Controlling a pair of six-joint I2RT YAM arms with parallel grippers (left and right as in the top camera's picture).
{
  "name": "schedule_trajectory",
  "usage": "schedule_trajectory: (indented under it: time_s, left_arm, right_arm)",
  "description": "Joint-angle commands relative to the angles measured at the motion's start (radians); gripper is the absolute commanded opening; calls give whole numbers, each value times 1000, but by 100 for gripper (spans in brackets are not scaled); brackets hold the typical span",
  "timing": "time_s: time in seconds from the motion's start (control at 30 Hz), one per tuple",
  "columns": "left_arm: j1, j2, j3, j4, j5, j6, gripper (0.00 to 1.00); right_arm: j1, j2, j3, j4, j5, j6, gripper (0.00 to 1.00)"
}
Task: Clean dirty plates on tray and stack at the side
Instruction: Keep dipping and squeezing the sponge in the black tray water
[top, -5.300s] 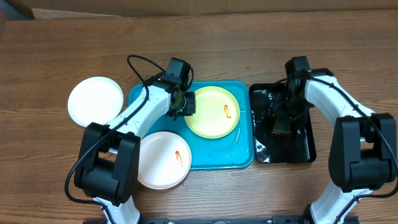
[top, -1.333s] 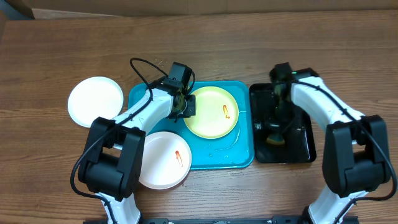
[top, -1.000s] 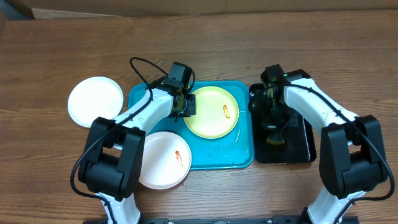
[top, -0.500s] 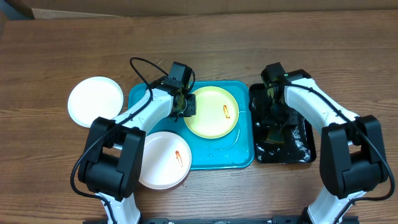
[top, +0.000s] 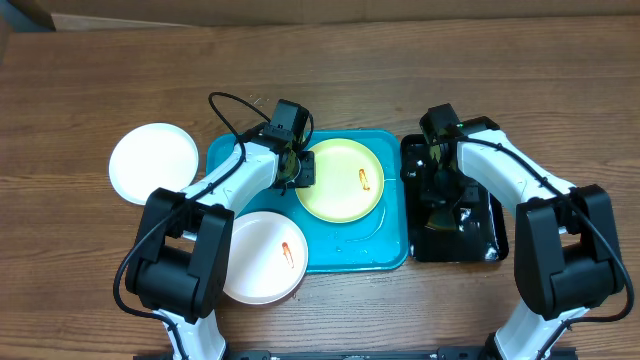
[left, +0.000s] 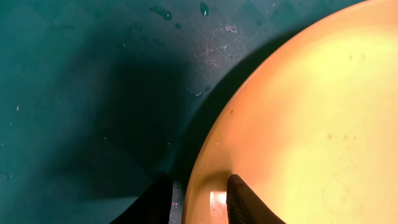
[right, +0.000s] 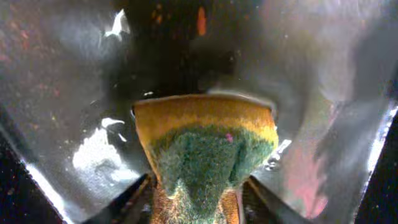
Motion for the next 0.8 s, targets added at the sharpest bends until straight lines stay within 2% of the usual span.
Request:
schedule_trajectory:
  time_s: [0.0,0.1,0.13,0.17,0.2,0.3,0.33,0.47,0.6,0.7,0.77]
  left_arm:
    - [-10,16,6,3,-10,4,31]
    - [-10,16,6,1,-9,4,31]
    - [-10,16,6,-1,-9,4,30]
    - [-10,16,6,-1,-9,4,28]
    - [-10,16,6,-1,-10,4,27]
    - [-10,15,6,3,-10,4,22]
    - [-10,15,6,3,-10,4,14]
    - [-10,15,6,-2,-10,4,5]
    - [-10,15,6,-13,-9,4,4]
    - [-10,12,11,-26,-10,5,4]
    - [-10,11,31,-55,-10,8,4]
  right_arm:
    - [-5,-38,-2,-1,8,-10,49]
    - [-5,-38,-26,23,8,8,49]
    - [-5,-38,-34,34,7,8,34]
    - [-5,-38,-37,40,7,8,12]
    - [-5,-38,-37,41,8,7,4]
    - [-8,-38,3,-7,12,6,4]
    - [-10,-40,55,-64,22,6,4]
    - [-9,-47,138,-149,72,6,4]
    - [-10,-48,166,-177,179,197,4]
    - [-2,-48,166,-166,135,69,4]
    - [-3,-48,166,-182,201,175,4]
